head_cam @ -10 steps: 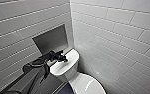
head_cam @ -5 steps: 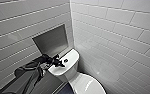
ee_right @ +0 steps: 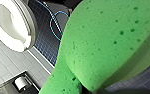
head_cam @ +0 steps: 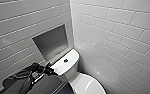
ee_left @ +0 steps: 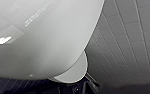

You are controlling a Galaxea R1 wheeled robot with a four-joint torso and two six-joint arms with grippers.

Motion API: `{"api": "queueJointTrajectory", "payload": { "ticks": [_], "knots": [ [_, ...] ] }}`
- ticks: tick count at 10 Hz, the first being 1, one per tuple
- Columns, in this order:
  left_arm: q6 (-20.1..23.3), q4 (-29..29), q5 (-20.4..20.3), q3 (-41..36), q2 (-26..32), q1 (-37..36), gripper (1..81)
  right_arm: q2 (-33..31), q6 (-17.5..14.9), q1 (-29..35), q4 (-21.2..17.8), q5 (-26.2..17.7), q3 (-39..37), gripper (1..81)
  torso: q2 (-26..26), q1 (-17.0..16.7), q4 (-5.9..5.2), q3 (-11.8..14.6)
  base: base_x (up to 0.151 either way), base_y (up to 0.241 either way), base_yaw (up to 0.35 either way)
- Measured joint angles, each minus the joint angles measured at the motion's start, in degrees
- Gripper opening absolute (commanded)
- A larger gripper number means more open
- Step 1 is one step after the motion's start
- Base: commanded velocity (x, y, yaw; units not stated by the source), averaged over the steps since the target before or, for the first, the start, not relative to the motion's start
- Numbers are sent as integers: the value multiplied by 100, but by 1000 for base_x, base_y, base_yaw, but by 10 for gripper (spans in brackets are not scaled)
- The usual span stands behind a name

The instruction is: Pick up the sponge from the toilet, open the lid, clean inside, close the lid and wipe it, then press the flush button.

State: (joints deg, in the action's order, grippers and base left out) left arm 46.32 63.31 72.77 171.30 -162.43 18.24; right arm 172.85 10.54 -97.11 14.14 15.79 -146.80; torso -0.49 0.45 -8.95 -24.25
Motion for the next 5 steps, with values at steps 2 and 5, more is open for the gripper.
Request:
{"api": "queueJointTrajectory", "payload": {
  "ticks": [2,5],
  "knots": [
    [325,179,195,1,440,527,10,0,0,166,2,-33,-72,10,0,0,0,0,0,0,0],
    [946,535,300,0,739,1309,10,-74,6,345,5,-22,-265,10,0,0,0,0,0,0,0]
  ]
}}
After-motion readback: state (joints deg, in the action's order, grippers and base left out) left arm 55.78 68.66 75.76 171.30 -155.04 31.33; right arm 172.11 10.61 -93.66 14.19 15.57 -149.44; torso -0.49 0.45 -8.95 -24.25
